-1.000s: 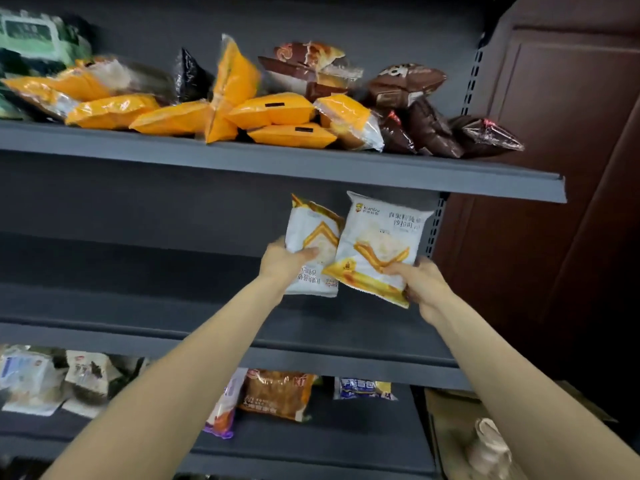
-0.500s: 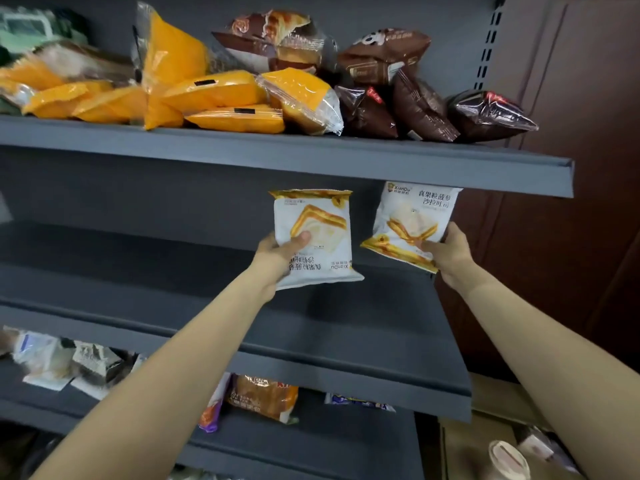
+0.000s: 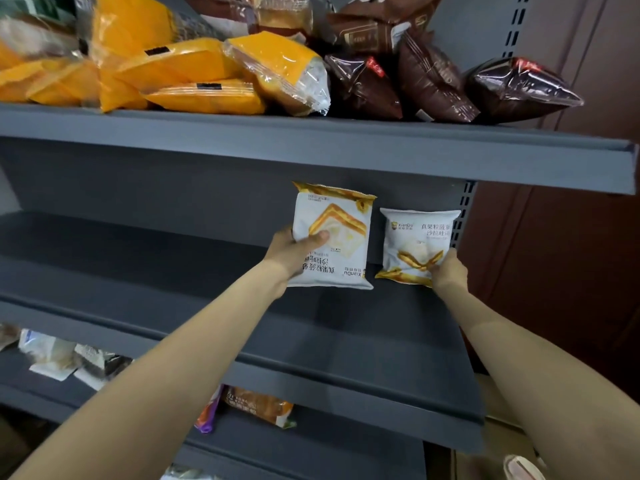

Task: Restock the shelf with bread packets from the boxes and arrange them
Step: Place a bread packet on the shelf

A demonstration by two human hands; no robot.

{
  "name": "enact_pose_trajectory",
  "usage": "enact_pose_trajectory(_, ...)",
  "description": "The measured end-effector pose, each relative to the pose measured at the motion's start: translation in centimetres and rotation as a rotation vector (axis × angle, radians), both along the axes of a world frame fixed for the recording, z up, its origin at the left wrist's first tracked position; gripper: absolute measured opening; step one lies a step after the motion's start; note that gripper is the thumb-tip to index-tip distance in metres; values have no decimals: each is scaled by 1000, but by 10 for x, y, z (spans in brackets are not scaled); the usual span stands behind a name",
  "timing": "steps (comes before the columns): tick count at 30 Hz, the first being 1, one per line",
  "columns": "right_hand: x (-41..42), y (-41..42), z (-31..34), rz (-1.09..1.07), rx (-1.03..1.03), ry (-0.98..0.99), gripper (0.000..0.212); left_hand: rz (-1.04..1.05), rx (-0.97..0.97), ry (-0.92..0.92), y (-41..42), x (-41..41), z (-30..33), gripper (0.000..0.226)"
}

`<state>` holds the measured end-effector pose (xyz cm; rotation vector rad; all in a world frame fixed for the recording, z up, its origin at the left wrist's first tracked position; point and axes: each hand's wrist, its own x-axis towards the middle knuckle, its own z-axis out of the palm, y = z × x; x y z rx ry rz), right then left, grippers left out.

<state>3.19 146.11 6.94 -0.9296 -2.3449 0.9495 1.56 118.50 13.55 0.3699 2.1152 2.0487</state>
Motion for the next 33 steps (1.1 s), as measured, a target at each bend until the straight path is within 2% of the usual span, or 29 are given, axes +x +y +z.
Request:
enact_pose_trajectory(5, -4, 6, -4, -20, 29, -8, 33, -30, -29, 7, 6, -3, -3, 25)
enact_pose_trajectory(8, -3, -3, 4, -66, -71, -47, 59, -31, 1, -36, 12, -4, -4, 30)
enact_pose_trajectory(10, 8, -20, 14, -180, -2, 149, 73, -14, 61, -104, 18, -5, -6, 40)
enact_pose_trajectory(12, 29, -46, 25, -109, 145, 390, 71, -3, 154, -183, 24, -4, -8, 33)
enact_pose_trajectory(13, 41, -59, 30, -19, 110, 445, 69, -4, 213, -227, 28, -3, -8, 30)
enact_pose_trajectory(14, 51, -71, 36, 84, -56, 463, 68, -10, 283, -269, 33, -2, -9, 32)
enact_pose_trajectory(17, 68, -98, 53, 382, -941, 310, 59, -69, 509, -365, 48, 3, -16, 49)
enact_pose_trajectory(18, 68, -102, 53, 457, -1109, 304, 50, -99, 522, -367, 53, 7, -18, 47)
enact_pose_trajectory(19, 64, -103, 51, 482, -1185, 373, 42, -136, 487, -343, 56, 11, -18, 47)
enact_pose_trajectory(21, 58, -101, 55, 380, -1075, 552, 40, -165, 295, -249, 61, 19, -15, 61)
enact_pose_trajectory(23, 60, -89, 68, 316, -769, 624, 42, -51, 28, -134, 61, 17, -14, 96)
enact_pose_trajectory(25, 66, -67, 88, 294, -390, 569, 42, 147, -158, 67, 56, 11, -12, 122)
enact_pose_trajectory(27, 72, -41, 107, 297, 25, 440, 47, 175, -245, 340, 55, 10, -8, 122)
enact_pose_trajectory(29, 70, -26, 124, 391, 325, 323, 53, 47, -331, 514, 63, 7, 1, 110)
enact_pose_trajectory(31, 59, -18, 133, 489, 496, 170, 56, -129, -390, 539, 78, 7, 8, 95)
enact_pose_trajectory(33, 46, -12, 138, 519, 589, 2, 51, -222, -392, 476, 95, 7, 12, 84)
